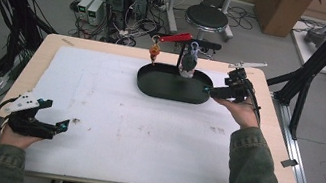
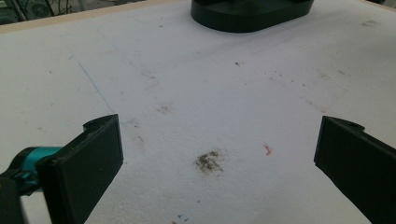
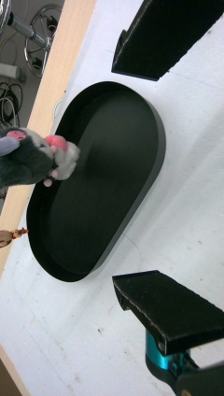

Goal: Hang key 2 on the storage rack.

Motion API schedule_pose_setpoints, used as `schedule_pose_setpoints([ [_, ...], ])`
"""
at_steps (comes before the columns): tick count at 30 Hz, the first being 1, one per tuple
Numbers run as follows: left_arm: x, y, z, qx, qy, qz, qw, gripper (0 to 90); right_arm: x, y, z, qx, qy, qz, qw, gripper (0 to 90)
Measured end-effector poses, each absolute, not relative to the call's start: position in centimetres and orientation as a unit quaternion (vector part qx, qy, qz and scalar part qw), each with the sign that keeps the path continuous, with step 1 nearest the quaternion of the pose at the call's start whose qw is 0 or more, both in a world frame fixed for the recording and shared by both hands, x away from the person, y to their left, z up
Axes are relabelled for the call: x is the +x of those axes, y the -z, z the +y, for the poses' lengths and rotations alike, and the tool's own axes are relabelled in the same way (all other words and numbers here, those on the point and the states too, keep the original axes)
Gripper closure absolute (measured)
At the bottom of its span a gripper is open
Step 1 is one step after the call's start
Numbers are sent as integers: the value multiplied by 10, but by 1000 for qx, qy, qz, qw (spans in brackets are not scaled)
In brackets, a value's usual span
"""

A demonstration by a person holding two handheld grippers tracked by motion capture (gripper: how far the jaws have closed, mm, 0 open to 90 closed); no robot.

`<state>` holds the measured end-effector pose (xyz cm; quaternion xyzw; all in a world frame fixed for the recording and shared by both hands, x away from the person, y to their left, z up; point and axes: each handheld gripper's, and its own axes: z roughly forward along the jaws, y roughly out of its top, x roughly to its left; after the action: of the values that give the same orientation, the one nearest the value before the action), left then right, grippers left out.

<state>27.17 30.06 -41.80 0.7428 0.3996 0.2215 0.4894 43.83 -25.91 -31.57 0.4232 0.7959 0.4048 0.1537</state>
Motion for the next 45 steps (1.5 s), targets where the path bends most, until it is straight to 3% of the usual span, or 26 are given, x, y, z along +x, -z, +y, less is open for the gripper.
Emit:
schedule_pose_setpoints([
  [45, 270, 424, 302, 754, -210, 407, 472, 17, 361, 369, -313, 415, -484, 745, 195, 6],
])
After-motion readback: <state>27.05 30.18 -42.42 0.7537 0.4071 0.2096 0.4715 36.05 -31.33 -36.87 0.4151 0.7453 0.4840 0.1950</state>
